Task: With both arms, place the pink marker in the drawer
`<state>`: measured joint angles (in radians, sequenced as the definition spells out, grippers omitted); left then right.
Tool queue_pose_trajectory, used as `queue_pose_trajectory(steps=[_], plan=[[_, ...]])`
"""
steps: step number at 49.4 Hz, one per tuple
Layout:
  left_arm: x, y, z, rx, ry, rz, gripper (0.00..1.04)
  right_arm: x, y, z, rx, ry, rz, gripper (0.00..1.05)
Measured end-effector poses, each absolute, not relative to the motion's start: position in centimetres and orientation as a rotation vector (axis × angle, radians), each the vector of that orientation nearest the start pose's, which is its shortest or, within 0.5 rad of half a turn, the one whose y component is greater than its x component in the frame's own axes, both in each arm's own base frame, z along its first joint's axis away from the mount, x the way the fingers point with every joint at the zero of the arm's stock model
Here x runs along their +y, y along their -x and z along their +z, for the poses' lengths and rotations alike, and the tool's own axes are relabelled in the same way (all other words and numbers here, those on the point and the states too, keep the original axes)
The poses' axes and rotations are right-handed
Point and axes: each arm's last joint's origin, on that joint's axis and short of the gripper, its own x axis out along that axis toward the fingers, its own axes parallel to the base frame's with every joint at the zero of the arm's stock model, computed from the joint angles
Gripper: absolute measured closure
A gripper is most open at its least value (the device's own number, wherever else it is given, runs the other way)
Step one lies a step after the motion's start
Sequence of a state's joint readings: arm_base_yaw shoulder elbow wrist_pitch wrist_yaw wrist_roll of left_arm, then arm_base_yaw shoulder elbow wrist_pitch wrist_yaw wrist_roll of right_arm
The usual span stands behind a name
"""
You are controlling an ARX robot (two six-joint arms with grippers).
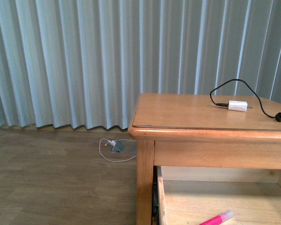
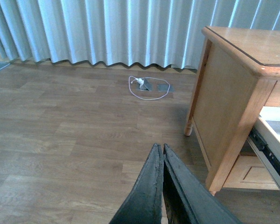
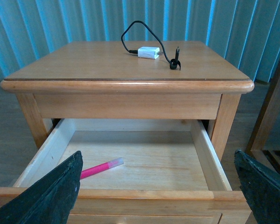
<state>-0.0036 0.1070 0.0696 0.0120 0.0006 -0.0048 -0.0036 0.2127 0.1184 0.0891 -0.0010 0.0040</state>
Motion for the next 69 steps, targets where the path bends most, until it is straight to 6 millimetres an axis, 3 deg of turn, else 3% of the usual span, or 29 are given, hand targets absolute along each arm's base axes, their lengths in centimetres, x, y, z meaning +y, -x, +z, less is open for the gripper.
queue_pose_trajectory(steps=[29, 36, 48, 55, 69], plan=[[0.0, -9.6, 17.1, -0.017, 0.004, -0.002, 1.01, 0.0, -10.8, 19.5, 0.006, -0.004, -0.003, 0.08], [0.0, -9.6, 17.1, -0.017, 0.004, -0.002, 0.78, 0.0, -10.8, 19.4, 0.026, -0.001, 0.002, 0.08], [0.0, -9.6, 17.1, -0.017, 0.004, -0.003, 0.37, 0.8, -11.2, 17.8, 0.374, 0.033, 0.116, 0.08], [0.0, -9.6, 17.1, -0.017, 0.004, -0.002, 0.05, 0.7, -13.5, 16.0, 0.607, 0.02, 0.163, 0.08], [0.0, -9.6, 17.1, -0.017, 0.004, -0.002, 0.06, 1.0, -18.5, 13.4, 0.725, 0.035, 0.122, 0.08]])
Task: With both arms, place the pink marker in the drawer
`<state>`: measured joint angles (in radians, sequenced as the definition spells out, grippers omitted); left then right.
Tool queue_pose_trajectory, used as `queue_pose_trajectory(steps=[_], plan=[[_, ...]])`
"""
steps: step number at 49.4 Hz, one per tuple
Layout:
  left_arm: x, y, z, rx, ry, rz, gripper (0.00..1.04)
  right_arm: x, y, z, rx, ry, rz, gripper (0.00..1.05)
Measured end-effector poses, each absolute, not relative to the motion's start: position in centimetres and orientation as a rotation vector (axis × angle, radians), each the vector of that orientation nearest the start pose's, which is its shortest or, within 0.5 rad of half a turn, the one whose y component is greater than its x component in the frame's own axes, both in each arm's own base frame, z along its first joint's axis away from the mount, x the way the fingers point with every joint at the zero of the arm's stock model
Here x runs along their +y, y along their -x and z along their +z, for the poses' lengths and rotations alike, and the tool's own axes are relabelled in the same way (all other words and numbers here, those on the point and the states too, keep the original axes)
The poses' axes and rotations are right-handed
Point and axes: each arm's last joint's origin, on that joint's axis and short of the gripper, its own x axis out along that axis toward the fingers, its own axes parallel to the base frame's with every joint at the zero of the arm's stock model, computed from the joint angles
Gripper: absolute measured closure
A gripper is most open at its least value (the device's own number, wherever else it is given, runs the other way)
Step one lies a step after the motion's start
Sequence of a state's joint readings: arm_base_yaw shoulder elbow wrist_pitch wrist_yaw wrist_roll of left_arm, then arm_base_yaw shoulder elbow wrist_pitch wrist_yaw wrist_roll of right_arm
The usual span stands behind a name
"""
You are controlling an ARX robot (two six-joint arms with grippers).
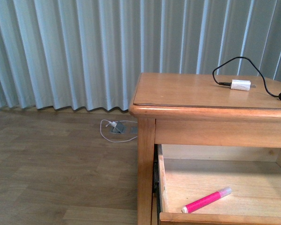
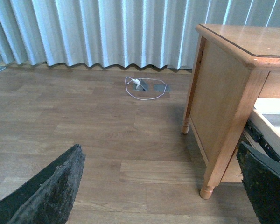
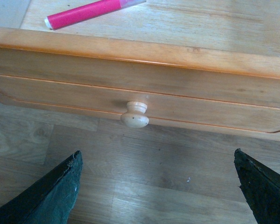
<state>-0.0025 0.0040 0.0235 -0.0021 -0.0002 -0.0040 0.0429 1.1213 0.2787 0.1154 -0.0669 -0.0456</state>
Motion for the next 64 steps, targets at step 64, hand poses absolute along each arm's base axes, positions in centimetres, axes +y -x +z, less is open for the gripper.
queue_pose_trajectory(steps=[64], plan=[[0.0, -9.6, 17.1, -0.017, 0.004, -0.002, 0.06, 3.0, -38.3, 6.3, 0.337, -0.076, 0.001, 0.08]])
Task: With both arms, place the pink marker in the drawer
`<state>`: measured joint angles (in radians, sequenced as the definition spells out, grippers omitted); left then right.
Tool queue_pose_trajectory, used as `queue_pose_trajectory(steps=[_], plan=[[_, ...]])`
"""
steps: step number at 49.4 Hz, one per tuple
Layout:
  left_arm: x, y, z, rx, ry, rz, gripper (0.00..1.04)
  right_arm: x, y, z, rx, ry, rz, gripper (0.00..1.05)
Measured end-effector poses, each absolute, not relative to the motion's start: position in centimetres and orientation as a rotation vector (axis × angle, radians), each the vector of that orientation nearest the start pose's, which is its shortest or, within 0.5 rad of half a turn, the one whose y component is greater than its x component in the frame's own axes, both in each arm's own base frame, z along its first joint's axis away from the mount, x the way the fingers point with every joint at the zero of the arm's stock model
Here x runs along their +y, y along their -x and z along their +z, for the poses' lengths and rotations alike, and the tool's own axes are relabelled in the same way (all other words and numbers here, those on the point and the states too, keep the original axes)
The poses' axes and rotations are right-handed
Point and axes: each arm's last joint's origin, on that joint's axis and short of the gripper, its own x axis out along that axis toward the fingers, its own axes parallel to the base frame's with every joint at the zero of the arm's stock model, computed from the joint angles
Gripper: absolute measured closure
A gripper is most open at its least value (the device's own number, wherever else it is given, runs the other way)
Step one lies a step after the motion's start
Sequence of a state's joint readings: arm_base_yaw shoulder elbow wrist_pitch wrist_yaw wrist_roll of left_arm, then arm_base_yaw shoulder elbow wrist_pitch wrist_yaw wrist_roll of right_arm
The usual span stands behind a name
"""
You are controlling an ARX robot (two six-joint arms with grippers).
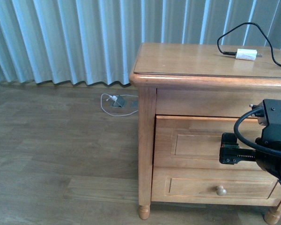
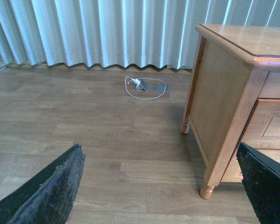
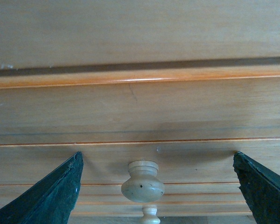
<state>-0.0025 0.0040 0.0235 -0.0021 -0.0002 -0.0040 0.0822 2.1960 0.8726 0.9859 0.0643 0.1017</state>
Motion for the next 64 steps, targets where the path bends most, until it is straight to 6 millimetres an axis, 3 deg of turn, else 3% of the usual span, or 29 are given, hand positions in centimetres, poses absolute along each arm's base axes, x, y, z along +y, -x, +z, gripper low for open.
queue_pose_trajectory(steps=[20, 30, 44, 50, 64], plan=[[0.0, -9.6, 17.1, -0.017, 0.004, -0.002, 0.06, 2.8, -39.0, 6.2, 0.34, -0.077, -0.006, 0.08], [0.0, -9.6, 17.1, -0.017, 0.004, -0.002, 0.06, 1.4, -37.6, 7.3, 0.34, -0.051, -0.042, 0.08], [0.0, -9.6, 17.1, -0.017, 0.004, -0.003, 0.06, -0.4, -30.4, 10.9, 0.379, -0.065, 0.004, 0.08], [0.0, -9.6, 17.1, -0.017, 0.004, -0.002, 0.06, -1.2, -25.5, 13.4, 0.414, -0.078, 0.055, 0.08], [0.0, -9.6, 17.1, -0.017, 0.004, -0.003, 0.06, -2.6, -18.2, 19.1, 0.395, -0.118, 0.115, 0.08]])
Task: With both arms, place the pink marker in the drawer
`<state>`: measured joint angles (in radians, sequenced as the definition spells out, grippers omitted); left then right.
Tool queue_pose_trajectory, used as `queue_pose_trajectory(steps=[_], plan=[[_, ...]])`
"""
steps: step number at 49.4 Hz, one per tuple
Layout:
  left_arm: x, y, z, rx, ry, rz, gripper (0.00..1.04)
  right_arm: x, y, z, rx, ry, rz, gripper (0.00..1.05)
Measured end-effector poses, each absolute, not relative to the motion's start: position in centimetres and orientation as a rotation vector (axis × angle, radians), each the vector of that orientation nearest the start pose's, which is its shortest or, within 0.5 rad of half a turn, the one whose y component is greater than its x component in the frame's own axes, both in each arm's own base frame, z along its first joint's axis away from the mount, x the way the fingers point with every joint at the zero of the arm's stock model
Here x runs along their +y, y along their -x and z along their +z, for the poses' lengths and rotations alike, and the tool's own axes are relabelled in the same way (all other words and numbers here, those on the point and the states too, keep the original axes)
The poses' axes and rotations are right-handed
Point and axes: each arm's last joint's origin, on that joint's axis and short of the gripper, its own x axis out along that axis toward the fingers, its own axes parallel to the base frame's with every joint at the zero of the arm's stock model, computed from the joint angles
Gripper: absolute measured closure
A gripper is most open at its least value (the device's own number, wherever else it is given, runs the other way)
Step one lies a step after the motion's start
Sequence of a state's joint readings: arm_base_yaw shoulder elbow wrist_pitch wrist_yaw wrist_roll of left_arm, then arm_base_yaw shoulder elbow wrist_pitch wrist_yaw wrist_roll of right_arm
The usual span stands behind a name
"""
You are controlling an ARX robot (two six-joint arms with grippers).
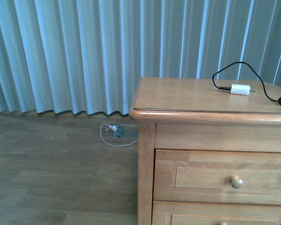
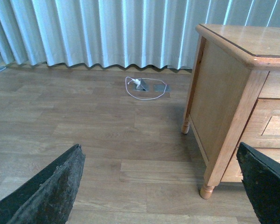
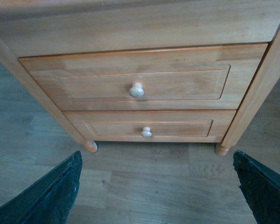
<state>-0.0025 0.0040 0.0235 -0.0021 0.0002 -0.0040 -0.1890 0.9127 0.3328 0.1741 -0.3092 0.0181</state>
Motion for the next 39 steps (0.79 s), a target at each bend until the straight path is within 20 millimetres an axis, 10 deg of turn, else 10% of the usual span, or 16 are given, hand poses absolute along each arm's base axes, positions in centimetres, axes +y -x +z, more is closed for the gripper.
queue_pose_trajectory(steps=[22, 39], plan=[[0.0, -9.6, 17.1, -0.017, 0.004, -0.003, 0.06, -3.1, -14.3, 20.5, 0.328, -0.106, 0.117, 0.08], [0.0, -9.6, 17.1, -0.018, 0.004, -0.002, 0.06, -1.6, -12.9, 18.8, 0.003, 0.003, -0.008, 0.64]])
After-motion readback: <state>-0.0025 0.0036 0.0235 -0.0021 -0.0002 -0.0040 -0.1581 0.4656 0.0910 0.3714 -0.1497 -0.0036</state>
